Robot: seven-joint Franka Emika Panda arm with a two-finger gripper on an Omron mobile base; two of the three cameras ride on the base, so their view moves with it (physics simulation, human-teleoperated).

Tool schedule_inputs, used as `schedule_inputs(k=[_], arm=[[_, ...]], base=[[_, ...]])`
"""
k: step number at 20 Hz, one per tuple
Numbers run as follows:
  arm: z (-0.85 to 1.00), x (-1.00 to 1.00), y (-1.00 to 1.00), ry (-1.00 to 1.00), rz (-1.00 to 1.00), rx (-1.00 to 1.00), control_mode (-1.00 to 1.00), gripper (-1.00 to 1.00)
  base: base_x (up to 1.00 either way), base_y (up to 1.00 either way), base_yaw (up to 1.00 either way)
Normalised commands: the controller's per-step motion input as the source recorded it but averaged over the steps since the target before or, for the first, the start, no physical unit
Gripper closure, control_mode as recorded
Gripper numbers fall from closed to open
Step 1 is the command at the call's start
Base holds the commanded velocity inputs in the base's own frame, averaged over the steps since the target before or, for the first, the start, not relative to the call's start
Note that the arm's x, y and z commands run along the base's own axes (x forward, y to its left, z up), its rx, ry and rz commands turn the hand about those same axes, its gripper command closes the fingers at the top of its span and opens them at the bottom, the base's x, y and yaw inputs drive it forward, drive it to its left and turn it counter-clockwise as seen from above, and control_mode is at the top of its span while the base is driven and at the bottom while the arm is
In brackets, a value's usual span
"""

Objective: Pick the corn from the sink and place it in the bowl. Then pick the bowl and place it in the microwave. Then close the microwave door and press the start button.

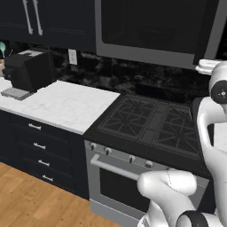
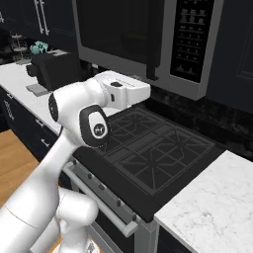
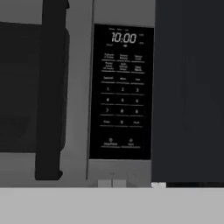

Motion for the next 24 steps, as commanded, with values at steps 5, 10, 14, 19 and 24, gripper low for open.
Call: schedule_inputs(k=[5,10,14,19,24], arm=[[0.00,0.41,-0.46,0.00,0.11,0.03,-1.00,1.00],[0.00,0.32,-0.40,0.00,0.09,0.03,-1.00,1.00],[0.00,0.18,-0.40,0.00,0.07,0.04,-1.00,1.00],[0.00,0.03,-0.33,0.00,0.04,0.03,-1.00,1.00],[0.10,0.01,-0.40,0.00,0.02,0.06,-1.00,1.00]], base=[[0.00,0.00,0.00],[0.00,0.00,0.00],[0.00,0.00,0.00],[0.00,0.00,0.00],[0.00,0.00,0.00]])
